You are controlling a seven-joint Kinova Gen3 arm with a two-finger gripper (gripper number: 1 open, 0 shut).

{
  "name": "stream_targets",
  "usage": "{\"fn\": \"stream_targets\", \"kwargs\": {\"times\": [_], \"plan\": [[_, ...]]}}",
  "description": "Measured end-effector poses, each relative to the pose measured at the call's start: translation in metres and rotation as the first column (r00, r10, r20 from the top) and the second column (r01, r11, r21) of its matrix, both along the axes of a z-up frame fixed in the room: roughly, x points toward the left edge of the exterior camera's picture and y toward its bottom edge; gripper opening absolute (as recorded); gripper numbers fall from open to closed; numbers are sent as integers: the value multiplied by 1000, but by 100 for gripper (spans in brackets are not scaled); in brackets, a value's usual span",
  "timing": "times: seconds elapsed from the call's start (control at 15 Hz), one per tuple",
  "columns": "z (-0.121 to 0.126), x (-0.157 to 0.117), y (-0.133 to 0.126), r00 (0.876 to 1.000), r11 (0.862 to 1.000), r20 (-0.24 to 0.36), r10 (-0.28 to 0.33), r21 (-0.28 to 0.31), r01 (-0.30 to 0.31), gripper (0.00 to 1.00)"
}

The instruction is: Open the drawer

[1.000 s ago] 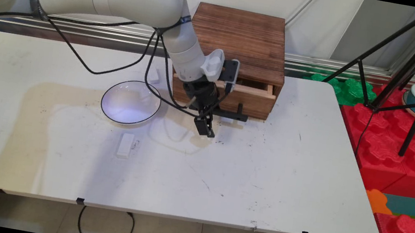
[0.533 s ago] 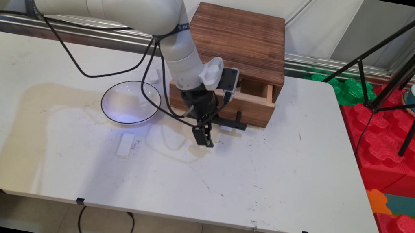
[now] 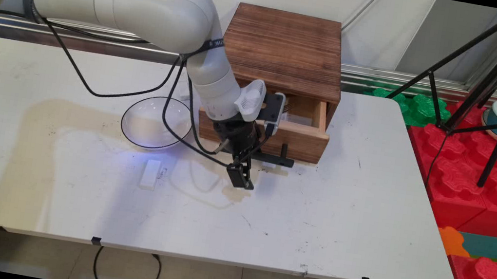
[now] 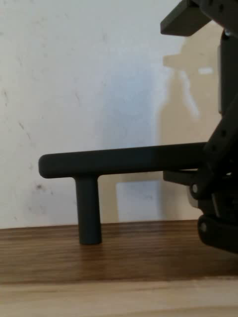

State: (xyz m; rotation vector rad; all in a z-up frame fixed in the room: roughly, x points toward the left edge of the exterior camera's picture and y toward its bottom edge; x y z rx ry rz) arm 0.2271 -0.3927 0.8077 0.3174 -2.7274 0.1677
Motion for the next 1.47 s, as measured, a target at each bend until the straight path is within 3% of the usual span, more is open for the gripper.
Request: {"fn": "stream_targets", "kwargs": {"times": [1.47], "plan": [[0,-32,89,993,993,-36,-117,23,118,100]]}}
